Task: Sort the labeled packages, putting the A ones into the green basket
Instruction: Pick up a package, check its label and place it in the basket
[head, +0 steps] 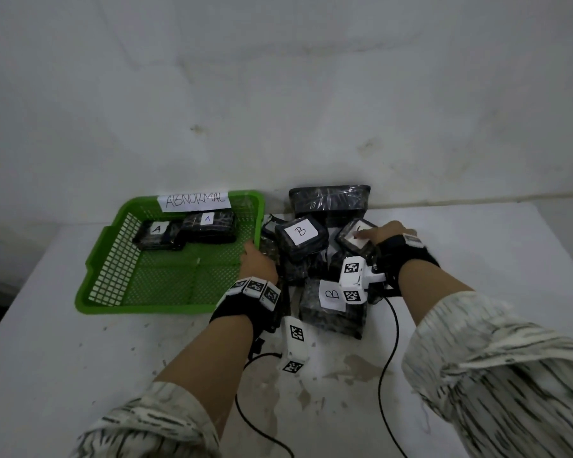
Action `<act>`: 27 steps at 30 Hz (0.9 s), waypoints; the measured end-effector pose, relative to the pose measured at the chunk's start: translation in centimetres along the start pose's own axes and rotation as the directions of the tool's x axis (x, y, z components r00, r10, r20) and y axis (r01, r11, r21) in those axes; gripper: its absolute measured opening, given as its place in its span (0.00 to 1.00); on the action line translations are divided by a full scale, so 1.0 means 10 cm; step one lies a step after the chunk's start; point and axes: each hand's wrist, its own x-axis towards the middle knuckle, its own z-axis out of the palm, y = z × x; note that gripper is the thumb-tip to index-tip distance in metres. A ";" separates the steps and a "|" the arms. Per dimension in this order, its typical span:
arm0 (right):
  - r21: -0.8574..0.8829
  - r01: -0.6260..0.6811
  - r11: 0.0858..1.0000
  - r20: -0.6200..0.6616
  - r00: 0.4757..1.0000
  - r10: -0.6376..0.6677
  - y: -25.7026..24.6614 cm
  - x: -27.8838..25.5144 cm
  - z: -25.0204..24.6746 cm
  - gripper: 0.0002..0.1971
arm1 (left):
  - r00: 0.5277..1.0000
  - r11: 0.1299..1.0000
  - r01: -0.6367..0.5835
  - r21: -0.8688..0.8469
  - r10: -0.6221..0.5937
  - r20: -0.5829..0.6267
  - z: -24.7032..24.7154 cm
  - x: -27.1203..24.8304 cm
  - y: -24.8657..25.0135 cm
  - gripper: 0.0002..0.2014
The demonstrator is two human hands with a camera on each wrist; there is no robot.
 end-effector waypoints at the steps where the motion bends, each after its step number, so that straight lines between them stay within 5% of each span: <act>1: -0.042 0.021 0.999 -0.030 0.999 -0.022 -0.03 -0.07 -0.01 0.27 | 1.000 1.000 0.006 0.000 -0.006 0.009 -0.01 -0.01 0.01 0.24; 5: -0.040 0.129 0.991 -0.078 0.988 -0.131 -0.16 -0.30 -0.04 0.24 | 0.999 0.999 -0.032 0.003 0.032 -0.031 -0.09 -0.06 0.06 0.28; 8: 0.248 0.237 0.939 -0.087 0.971 -0.222 -0.23 -0.40 0.02 0.25 | 0.980 0.987 -0.160 0.012 0.160 -0.120 -0.19 -0.12 0.12 0.25; 13: 0.743 0.186 0.643 0.060 0.938 -0.341 -0.36 -0.95 0.13 0.21 | 0.937 0.928 -0.350 -0.129 0.347 -0.048 -0.35 -0.25 0.23 0.16; 17: 0.876 0.033 0.481 0.204 0.879 -0.432 -0.37 -1.33 0.28 0.09 | 0.934 0.829 -0.270 -0.490 0.350 0.078 -0.44 -0.46 0.25 0.17; 19: 0.863 -0.003 0.506 0.272 0.846 -0.459 -0.34 -1.43 0.37 0.11 | 0.939 0.736 -0.140 -0.662 0.311 0.148 -0.51 -0.53 0.23 0.18; 22: 0.798 0.043 0.601 0.313 0.823 -0.474 -0.28 -1.51 0.47 0.27 | 0.931 0.678 -0.080 -0.731 0.312 0.188 -0.66 -0.55 0.16 0.16; 27: 0.837 0.049 0.545 0.276 0.823 -0.497 -0.24 -1.63 0.55 0.22 | 0.896 0.674 -0.143 -0.725 0.399 0.195 -0.80 -0.55 0.01 0.19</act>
